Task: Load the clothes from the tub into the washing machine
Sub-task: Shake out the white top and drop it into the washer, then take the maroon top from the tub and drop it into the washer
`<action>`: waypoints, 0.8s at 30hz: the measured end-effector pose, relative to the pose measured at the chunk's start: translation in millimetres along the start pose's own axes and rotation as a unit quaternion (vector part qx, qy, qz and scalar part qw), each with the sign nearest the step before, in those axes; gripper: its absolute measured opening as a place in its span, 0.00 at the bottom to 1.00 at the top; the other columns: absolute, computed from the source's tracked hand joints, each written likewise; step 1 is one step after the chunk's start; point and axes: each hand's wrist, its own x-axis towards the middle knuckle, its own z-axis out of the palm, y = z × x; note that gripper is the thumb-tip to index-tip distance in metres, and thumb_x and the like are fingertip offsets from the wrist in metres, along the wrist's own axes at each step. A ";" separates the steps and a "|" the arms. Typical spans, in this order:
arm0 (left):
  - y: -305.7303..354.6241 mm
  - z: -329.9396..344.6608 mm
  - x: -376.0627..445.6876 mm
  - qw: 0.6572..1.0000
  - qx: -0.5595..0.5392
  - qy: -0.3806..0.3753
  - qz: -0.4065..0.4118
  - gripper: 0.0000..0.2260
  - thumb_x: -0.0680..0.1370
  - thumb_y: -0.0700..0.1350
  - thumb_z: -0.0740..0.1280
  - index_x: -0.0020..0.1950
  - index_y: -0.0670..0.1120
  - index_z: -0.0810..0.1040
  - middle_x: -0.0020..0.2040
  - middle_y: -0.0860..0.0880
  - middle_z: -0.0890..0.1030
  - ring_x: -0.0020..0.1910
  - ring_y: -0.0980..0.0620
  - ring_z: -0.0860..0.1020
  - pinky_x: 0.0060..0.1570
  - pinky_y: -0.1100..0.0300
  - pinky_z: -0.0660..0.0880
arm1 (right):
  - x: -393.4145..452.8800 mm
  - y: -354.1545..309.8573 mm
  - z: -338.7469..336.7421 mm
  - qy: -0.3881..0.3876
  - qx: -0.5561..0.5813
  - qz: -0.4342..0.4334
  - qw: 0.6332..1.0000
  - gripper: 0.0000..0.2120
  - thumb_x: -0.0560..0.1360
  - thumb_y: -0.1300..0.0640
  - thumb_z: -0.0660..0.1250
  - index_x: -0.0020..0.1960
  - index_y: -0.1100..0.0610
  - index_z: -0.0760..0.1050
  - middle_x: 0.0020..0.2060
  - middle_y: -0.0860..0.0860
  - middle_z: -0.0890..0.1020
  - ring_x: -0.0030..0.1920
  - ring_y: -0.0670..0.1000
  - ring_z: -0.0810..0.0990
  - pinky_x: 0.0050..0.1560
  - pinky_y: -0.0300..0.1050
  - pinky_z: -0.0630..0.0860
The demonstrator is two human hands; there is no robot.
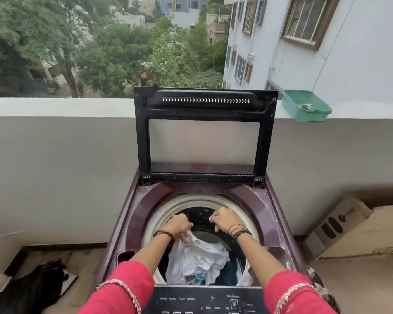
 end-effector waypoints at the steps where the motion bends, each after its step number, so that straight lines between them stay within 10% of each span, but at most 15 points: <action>1: -1.6 4.2 0.5 0.999 -0.042 -0.001 -0.011 0.15 0.81 0.41 0.57 0.34 0.40 0.71 0.21 0.49 0.76 0.17 0.57 0.75 0.22 0.63 0.73 | -2.2 0.0 4.1 0.016 0.008 0.006 1.000 0.12 0.74 0.54 0.62 0.41 0.57 0.82 0.26 0.47 0.79 0.37 0.49 0.81 0.39 0.41 0.75; 14: 78.3 50.4 -23.4 0.973 -0.119 0.075 0.182 0.15 0.73 0.41 0.60 0.26 0.45 0.65 0.19 0.52 0.67 0.16 0.56 0.64 0.23 0.64 0.62 | -66.5 31.7 -41.0 0.212 0.086 0.055 0.972 0.16 0.73 0.50 0.61 0.30 0.57 0.71 0.35 0.56 0.77 0.38 0.58 0.74 0.40 0.46 0.68; 24: 210.5 167.4 -47.4 0.951 -0.004 -0.030 0.307 0.17 0.72 0.43 0.64 0.24 0.45 0.65 0.24 0.47 0.70 0.22 0.53 0.68 0.26 0.63 0.65 | -144.1 186.2 -101.5 0.305 0.130 0.191 0.924 0.16 0.72 0.50 0.61 0.35 0.60 0.76 0.37 0.59 0.80 0.42 0.60 0.77 0.41 0.45 0.68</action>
